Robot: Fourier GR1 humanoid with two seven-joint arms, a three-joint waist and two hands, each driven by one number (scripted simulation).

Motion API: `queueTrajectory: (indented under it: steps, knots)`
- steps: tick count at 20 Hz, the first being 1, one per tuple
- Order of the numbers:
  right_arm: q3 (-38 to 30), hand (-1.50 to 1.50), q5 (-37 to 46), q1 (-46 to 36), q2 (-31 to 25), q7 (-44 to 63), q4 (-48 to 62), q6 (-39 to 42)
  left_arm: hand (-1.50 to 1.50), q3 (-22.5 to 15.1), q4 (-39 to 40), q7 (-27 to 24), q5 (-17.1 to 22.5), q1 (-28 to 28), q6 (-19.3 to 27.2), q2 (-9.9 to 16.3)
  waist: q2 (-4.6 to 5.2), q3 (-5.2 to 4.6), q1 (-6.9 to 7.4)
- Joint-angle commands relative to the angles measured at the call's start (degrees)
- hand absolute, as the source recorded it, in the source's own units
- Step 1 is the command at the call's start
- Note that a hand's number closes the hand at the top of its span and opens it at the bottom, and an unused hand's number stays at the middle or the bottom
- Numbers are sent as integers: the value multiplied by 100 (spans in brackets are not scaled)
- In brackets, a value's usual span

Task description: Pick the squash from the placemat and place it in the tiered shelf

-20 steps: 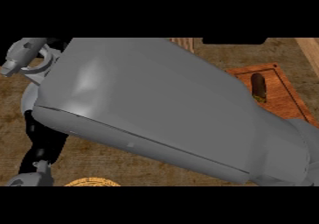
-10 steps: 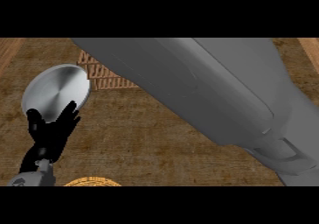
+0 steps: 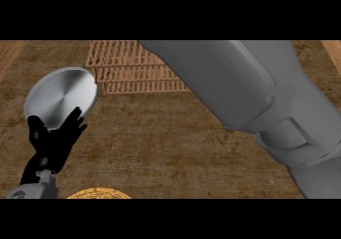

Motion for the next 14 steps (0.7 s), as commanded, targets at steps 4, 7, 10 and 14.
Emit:
queueTrajectory:
  steps: [4,7,10,14]
  knots:
    - [-229,150,249,8,221,-798,966,-472,0,-59,321,-111,-137,-33,123,-207,40,-23,31]
    - [-332,150,355,-108,126,-1042,1394,-627,0,-158,301,-214,-200,9,105,-284,61,-25,77]
    - [-419,150,375,38,163,-1366,1426,-796,0,114,293,-79,-16,-4,-97,17,42,-21,55]
    - [-590,150,332,65,21,-1835,1644,-681,0,-86,-50,252,-161,-109,191,-202,34,-15,55]
